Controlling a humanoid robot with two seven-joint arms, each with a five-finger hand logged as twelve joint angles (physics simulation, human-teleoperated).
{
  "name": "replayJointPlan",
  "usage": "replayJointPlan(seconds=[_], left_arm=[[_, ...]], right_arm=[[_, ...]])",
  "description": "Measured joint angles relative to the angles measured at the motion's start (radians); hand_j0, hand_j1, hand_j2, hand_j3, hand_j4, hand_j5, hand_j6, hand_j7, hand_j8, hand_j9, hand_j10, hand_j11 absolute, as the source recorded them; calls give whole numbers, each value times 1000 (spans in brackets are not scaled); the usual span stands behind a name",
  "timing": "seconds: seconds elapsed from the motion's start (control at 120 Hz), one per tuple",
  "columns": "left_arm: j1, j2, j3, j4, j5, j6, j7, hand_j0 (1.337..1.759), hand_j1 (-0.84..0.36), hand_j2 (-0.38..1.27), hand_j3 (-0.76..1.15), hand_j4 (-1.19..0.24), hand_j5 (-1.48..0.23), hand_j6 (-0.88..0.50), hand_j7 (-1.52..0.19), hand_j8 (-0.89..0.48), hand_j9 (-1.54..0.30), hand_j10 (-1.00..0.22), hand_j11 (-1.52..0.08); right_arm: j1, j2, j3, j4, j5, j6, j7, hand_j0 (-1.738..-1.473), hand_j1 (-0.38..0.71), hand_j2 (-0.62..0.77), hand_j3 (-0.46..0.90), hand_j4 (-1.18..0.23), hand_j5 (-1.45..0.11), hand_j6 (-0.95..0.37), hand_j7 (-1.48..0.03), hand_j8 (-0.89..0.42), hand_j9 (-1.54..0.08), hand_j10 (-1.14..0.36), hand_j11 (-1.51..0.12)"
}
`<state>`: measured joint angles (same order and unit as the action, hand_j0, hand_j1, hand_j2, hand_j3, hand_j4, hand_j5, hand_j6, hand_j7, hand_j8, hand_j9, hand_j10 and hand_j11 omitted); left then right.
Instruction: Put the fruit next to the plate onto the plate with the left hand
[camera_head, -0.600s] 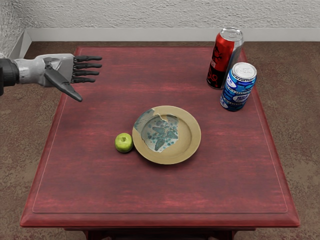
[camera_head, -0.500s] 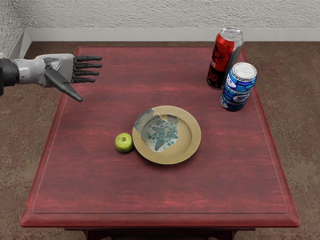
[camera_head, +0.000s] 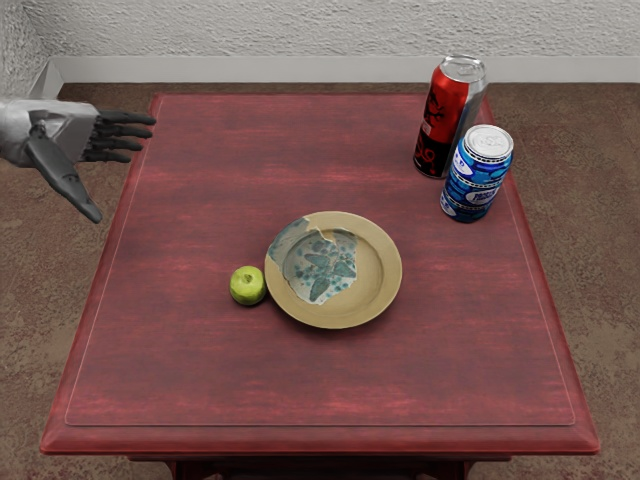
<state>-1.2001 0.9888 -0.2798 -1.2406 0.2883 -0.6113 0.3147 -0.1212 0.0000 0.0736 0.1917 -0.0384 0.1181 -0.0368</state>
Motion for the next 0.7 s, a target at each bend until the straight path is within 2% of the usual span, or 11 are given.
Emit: replayJointPlan(seconds=[0.092,0.225,0.325,0.517,0.575,0.7], left_arm=[[-11,34,11,-108,14,0,2,1658,345,1,0,-6,-5,-7,-5,-7,-5,-6,-5],[-126,41,108,-254,38,0,1,1658,345,1,0,-7,-5,-7,-5,-7,-5,-6,-5],[-193,18,208,-331,52,45,-1,1658,345,1,0,-7,-5,-7,-5,-7,-5,-6,-5],[-236,3,316,-417,68,225,1,1658,345,1,0,-8,-6,-8,-6,-8,-6,-7,-6],[-245,-37,343,-430,80,286,7,1658,344,1,0,-8,-7,-9,-6,-8,-6,-7,-6],[-335,-110,437,-449,96,403,35,1658,344,1,0,-8,-7,-9,-7,-9,-7,-8,-6]], right_arm=[[0,0,0,0,0,0,0,-1658,-331,-3,0,-15,-20,-15,-20,-15,-20,-15,-20],[0,0,0,0,0,0,0,-1658,-331,-3,0,-15,-20,-15,-20,-15,-20,-15,-20],[0,0,0,0,0,0,0,-1658,-331,-3,0,-15,-20,-15,-20,-15,-20,-15,-20],[0,0,0,0,0,0,0,-1658,-331,-3,0,-15,-20,-15,-20,-15,-20,-15,-20],[0,0,0,0,0,0,0,-1658,-331,-3,0,-15,-20,-15,-20,-15,-20,-15,-20],[0,0,0,0,0,0,0,-1658,-331,-3,0,-15,-20,-15,-20,-15,-20,-15,-20]])
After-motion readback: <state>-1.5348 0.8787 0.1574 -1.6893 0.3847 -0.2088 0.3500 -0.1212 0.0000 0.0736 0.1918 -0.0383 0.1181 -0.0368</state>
